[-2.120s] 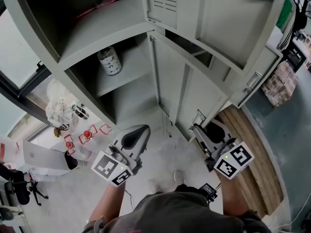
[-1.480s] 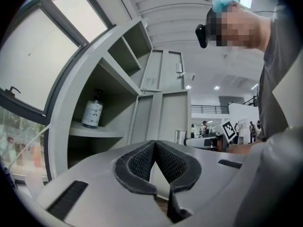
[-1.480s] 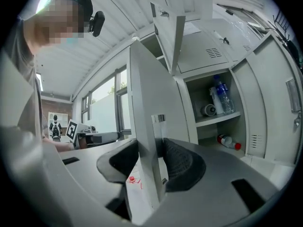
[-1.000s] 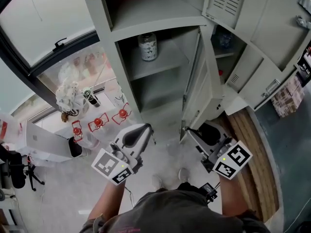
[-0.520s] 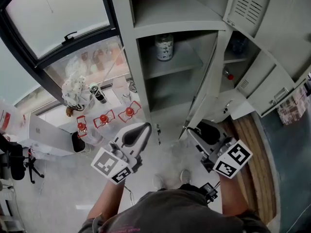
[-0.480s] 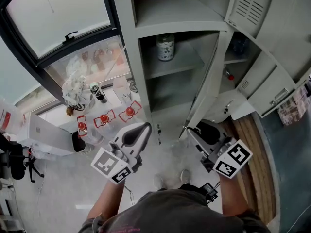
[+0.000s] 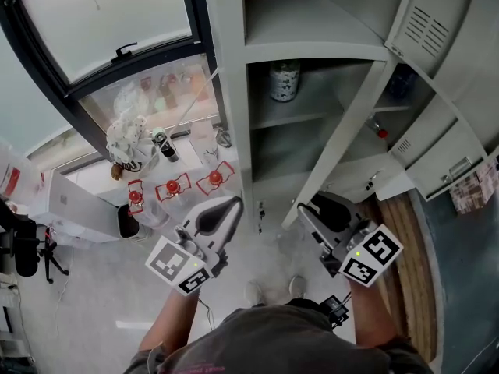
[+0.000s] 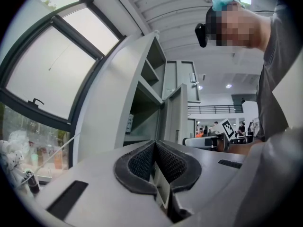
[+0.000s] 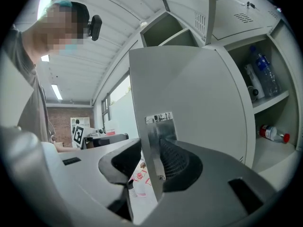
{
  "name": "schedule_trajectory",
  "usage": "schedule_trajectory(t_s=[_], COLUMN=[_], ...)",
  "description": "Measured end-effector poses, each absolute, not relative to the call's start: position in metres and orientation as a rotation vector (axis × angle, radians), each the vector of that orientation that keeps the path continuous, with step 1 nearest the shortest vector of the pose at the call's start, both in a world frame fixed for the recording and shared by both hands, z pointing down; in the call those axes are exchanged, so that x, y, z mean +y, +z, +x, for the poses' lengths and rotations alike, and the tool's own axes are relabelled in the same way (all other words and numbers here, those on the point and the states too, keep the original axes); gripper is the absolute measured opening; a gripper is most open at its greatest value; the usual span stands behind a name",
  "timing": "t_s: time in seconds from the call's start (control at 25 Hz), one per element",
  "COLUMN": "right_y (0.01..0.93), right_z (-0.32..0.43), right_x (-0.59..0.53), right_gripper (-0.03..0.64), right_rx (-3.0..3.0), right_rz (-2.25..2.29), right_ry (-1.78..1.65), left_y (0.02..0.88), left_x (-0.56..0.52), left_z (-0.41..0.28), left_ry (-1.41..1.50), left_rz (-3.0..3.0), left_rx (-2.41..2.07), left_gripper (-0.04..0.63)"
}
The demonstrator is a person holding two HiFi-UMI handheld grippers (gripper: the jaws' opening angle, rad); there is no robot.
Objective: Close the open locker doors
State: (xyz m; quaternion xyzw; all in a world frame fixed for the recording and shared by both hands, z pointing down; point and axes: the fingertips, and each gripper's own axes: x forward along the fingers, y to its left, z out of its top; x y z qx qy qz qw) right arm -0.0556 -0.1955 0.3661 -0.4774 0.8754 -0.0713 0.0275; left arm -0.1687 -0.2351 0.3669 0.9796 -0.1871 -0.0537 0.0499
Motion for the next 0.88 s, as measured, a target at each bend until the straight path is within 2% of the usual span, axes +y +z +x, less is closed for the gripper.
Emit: schedule_trajectory(t_s=[0.88], right_y=[0.365], right_z=[-0.081], right_x=[-0.244], right_gripper=[0.117], right_rx=[2.735], right_rz=[-1.438], right_ry=[-0.226], left_y=[0.369], left_x=[-0.258], left_z=[-0.191], left_ry=[-0.198], left_rz=[2.945], left_rx=[-0.652], left_gripper=[0.009])
